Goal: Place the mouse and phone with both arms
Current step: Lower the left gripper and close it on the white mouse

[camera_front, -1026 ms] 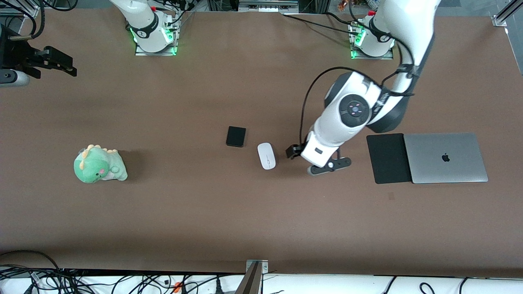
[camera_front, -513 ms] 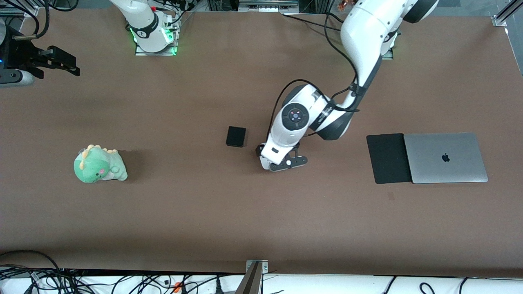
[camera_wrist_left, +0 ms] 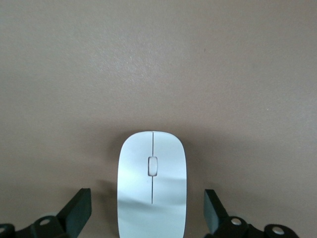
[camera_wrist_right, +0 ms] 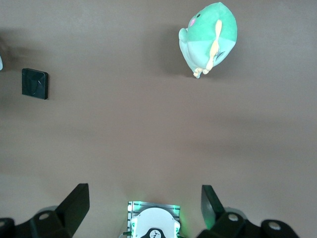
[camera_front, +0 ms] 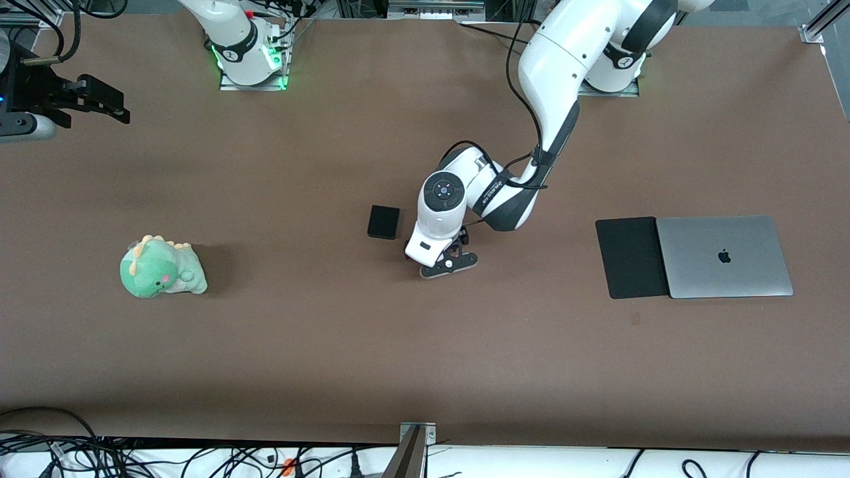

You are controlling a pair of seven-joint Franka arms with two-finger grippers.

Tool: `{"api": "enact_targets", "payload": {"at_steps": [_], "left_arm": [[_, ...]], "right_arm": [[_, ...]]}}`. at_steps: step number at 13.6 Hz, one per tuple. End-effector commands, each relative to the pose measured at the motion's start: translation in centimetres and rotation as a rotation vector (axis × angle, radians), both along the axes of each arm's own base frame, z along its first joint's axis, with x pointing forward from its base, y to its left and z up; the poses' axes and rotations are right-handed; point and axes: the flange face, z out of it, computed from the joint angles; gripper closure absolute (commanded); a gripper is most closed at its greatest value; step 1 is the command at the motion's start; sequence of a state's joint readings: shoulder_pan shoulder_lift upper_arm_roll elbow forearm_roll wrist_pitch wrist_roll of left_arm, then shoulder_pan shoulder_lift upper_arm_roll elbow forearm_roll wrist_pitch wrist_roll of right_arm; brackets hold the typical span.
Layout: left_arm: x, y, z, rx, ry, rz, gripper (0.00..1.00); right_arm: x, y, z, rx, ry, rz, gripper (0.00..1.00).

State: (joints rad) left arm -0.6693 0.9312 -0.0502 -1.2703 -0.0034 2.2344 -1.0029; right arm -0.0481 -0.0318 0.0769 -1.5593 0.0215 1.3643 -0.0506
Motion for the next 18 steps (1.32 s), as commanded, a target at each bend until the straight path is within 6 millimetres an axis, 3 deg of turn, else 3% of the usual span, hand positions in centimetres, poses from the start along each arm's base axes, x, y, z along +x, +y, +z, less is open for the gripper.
{"api": "enact_targets", "payload": {"at_steps": [1,5,6,9,11,13,15,18], "left_arm": [[0.2,-0.4,-1.2,0.02,-0.018,-0.003,0.0],[0.2,-0.4,-1.5,0.023,-0.014,-0.007,0.0],[0.2,-0.4,-1.5,0.023,-0.014,-0.007,0.04],[0.2,-0.4,-1.4,0.022,-0.014,-0.017,0.37],[0.2,-0.4,-1.4,0.022,-0.014,-0.021,0.5],[0.4,-0.2,-0.9,0.019,-0.017,-0.017,0.51],[1.3,0.4,1.1,0.008,-0.034,-0.008,0.51],[4.3,4.2,4.7,0.011,-0.038,0.054,0.51]], "right_arm": [[-0.4,-0.1,0.6,-0.012,-0.001,-0.001,0.0],[-0.4,-0.1,0.5,-0.011,0.001,-0.001,0.0],[-0.4,-0.1,0.5,-0.012,0.001,-0.001,0.0],[-0.4,-0.1,0.6,-0.012,-0.001,-0.001,0.0],[-0.4,-0.1,0.6,-0.012,0.001,-0.001,0.0],[-0.5,-0.1,0.5,-0.013,0.004,-0.001,0.0],[-0.4,-0.1,0.4,-0.011,0.005,-0.001,0.0],[-0.4,-0.1,0.4,-0.009,0.005,-0.003,0.0]]}}
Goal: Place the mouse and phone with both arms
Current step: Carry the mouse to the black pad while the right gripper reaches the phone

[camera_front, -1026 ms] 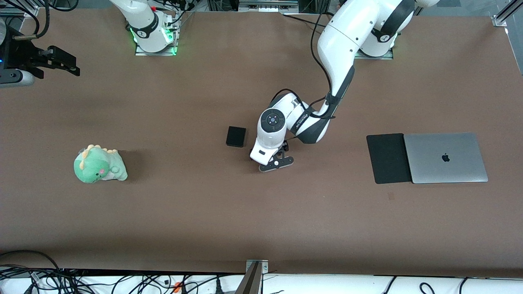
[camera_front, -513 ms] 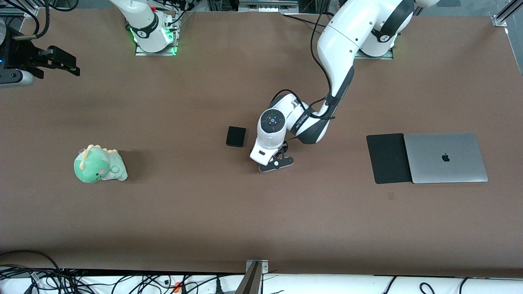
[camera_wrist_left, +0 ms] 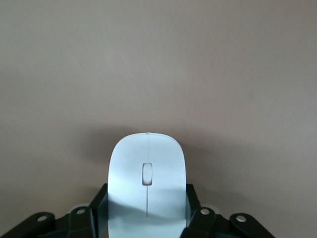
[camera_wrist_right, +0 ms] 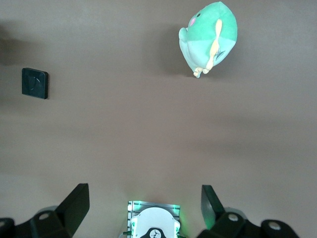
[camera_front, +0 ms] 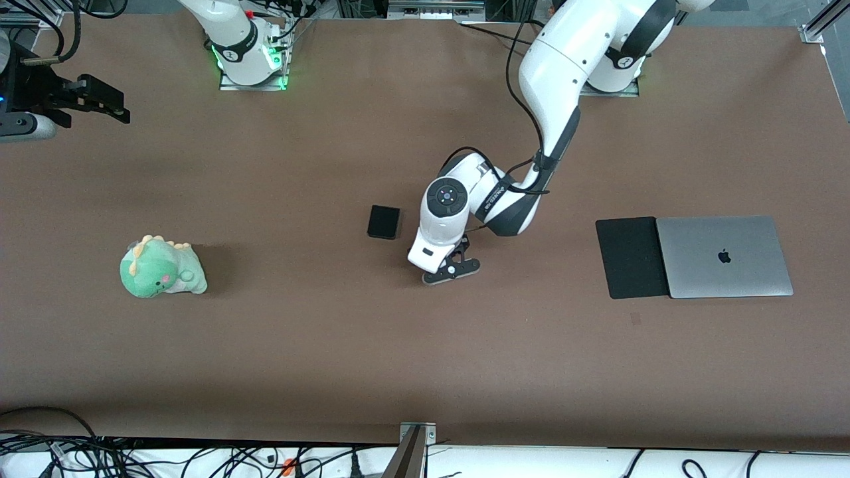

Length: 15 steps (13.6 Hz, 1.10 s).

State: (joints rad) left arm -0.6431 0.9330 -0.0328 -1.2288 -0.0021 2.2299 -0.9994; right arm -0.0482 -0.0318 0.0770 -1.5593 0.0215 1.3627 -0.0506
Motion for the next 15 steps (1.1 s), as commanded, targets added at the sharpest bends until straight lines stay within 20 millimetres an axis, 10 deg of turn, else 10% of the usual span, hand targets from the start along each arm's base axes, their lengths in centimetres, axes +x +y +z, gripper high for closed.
{"api": "enact_targets", "payload": {"at_steps": [1,4,10,15], "left_arm": [[2.7,4.5,4.3,0.036,0.011,0.044,0.5],[5.5,11.0,7.4,0.076,0.065,0.027,0.49],[8.8,30.7,11.3,0.062,0.099,-0.142,0.47],[3.7,39.3,8.0,0.063,0.082,-0.26,0.44]], "right_arm": [[-0.4,0.0,0.4,-0.008,0.004,-0.001,0.0],[-0.2,0.2,-0.1,-0.002,0.013,-0.001,0.0],[1.1,5.7,-4.3,0.014,-0.004,-0.072,0.0],[4.1,14.6,-11.6,0.022,-0.02,-0.18,0.0]]}}
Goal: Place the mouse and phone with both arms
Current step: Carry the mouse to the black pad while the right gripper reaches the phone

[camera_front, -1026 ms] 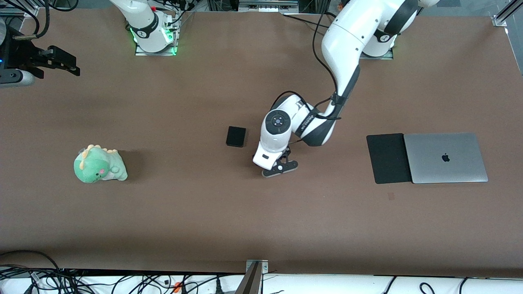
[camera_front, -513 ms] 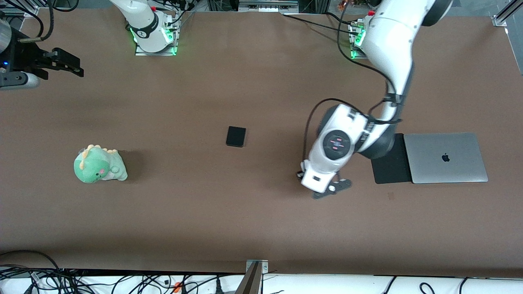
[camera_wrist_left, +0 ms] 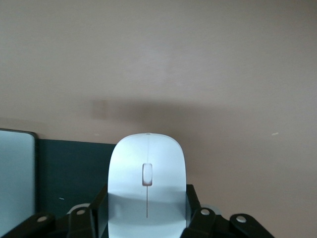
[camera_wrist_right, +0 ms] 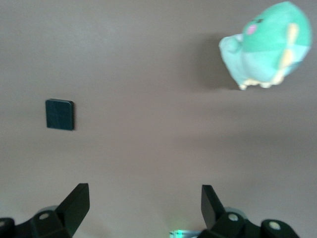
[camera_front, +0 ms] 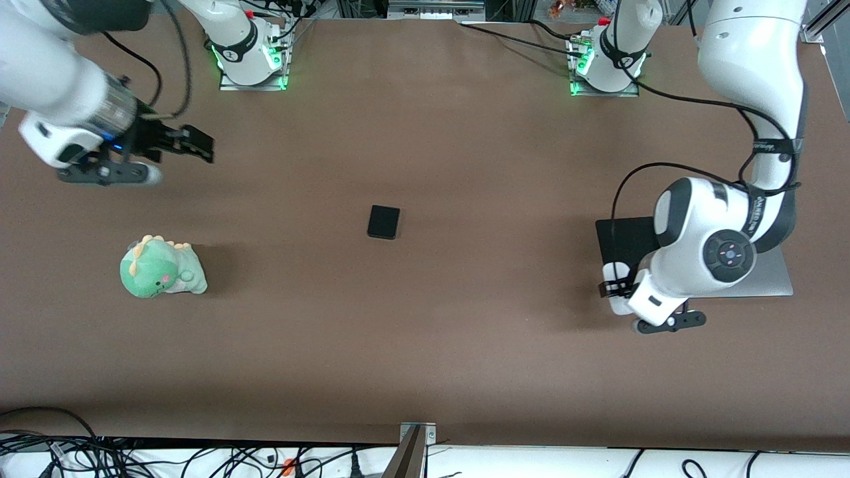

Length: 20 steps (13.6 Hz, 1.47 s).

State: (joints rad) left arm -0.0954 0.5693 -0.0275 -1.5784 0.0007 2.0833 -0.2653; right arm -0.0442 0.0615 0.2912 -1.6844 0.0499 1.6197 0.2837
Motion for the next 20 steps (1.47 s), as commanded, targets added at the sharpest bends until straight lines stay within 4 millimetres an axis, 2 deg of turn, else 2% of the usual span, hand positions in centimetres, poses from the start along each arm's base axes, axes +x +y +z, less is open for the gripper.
{"api": "enact_targets", "payload": {"at_steps": [1,3,5,7,9,11,16,18,20], "left_arm": [[-6.3,0.9,-2.8,0.003,-0.041,-0.076,0.44],[-8.7,1.7,-5.9,0.008,-0.056,-0.089,0.43],[-9.7,3.3,-7.2,0.047,-0.049,-0.115,0.41],[-11.0,4.1,-9.0,0.053,-0.068,-0.123,0.41],[-11.3,4.6,-9.8,0.048,-0.086,-0.114,0.4],[-11.4,4.9,-10.4,0.047,-0.083,-0.111,0.39],[-11.3,5.5,-12.3,0.046,-0.087,-0.108,0.38],[-11.2,6.6,-12.2,0.06,-0.09,-0.112,0.36],[-11.1,6.9,-12.3,0.06,-0.089,-0.131,0.36]], "right_arm": [[1.8,4.3,-4.4,0.026,0.001,-0.09,0.0],[2.5,8.3,-7.4,0.033,-0.012,-0.154,0.0],[2.9,11.3,-10.6,0.034,-0.021,-0.191,0.0],[3.0,14.0,-13.4,0.021,-0.047,-0.202,0.0],[3.0,16.5,-16.8,-0.025,-0.081,-0.228,0.0],[2.5,19.0,-18.4,-0.005,-0.1,-0.243,0.0],[-0.2,23.2,-24.4,-0.037,-0.158,-0.236,0.0],[-2.0,24.7,-26.7,-0.048,-0.185,-0.208,0.0],[-3.1,25.6,-29.1,-0.061,-0.209,-0.206,0.0]]}}
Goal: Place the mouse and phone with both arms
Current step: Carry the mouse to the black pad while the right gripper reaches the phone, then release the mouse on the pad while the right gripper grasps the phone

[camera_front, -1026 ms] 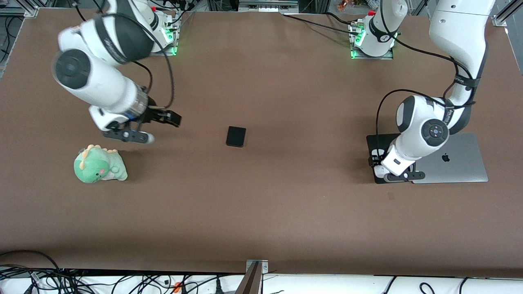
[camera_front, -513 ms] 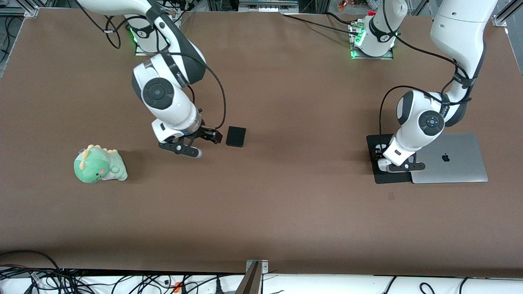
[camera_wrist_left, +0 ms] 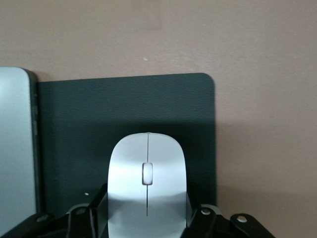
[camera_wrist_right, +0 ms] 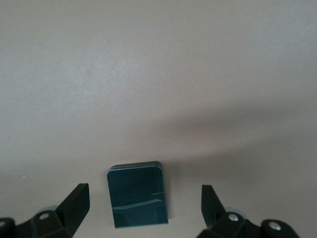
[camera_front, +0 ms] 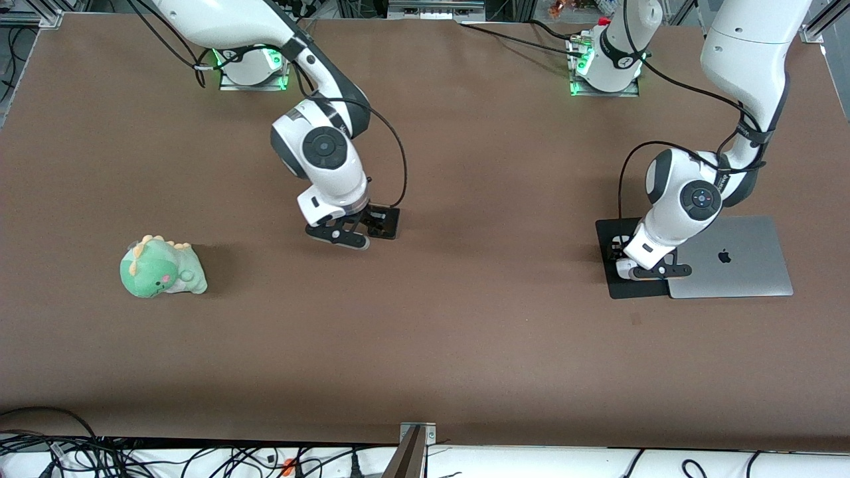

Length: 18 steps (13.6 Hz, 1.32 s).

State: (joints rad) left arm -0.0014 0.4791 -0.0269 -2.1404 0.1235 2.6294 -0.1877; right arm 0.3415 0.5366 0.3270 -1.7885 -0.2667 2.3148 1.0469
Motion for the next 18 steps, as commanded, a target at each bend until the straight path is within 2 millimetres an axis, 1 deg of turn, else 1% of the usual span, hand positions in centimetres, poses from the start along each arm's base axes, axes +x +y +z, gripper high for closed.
{"api": "enact_targets", "payload": {"at_steps": [1,3,4,5,6,7,8,9,10,12,13,14,15,16,18], "left_arm": [[0.2,1.4,0.2,0.01,-0.012,-0.03,0.36],[0.2,1.6,-0.1,0.009,-0.009,-0.027,0.34],[0.4,1.6,-0.2,0.008,-0.02,-0.027,0.29],[0.5,1.6,-0.2,0.007,-0.026,-0.028,0.07],[0.6,1.5,0.1,0.006,-0.03,-0.034,0.0],[1.1,1.5,0.8,0.008,-0.044,-0.05,0.0],[1.7,1.4,2.1,0.01,-0.065,-0.061,0.0],[2.4,1.4,3.5,0.013,-0.08,-0.073,0.0],[3.2,1.5,5.0,0.019,-0.076,-0.09,0.0],[5.4,1.8,9.6,0.028,-0.033,-0.11,0.0],[6.4,2.1,12.4,0.024,-0.014,-0.108,0.0],[6.7,2.4,15.1,0.007,-0.013,-0.099,0.0],[6.5,2.6,18.3,-0.011,-0.027,-0.092,0.0],[5.7,2.7,21.9,-0.019,-0.035,-0.088,0.0],[3.3,2.8,28.3,-0.012,-0.039,-0.093,0.0]], "right_arm": [[-1.8,1.1,-2.3,-0.01,-0.051,0.005,0.0],[-2.7,1.5,-4.3,-0.016,-0.058,0.021,0.0],[-3.4,2.2,-4.9,-0.017,-0.059,0.031,0.0],[-3.8,2.6,-5.5,-0.023,-0.07,0.04,0.0],[-3.8,2.6,-6.7,-0.033,-0.09,0.051,0.0],[-4.1,3.0,-7.3,-0.033,-0.103,0.057,0.0],[-4.4,3.4,-7.4,-0.034,-0.106,0.065,0.0],[-4.4,3.0,-8.0,-0.049,-0.109,0.076,0.0],[-4.8,2.7,-8.6,-0.066,-0.111,0.096,0.0],[-5.3,2.7,-9.2,-0.055,-0.114,0.105,0.0],[-5.5,2.8,-9.4,-0.048,-0.114,0.11,0.0],[-5.5,2.8,-9.3,-0.047,-0.114,0.108,0.0],[-5.7,2.9,-9.5,-0.048,-0.112,0.112,0.0],[-6.1,3.1,-9.6,-0.047,-0.111,0.117,0.0],[-6.3,3.8,-9.7,-0.035,-0.115,0.108,0.0]]}}
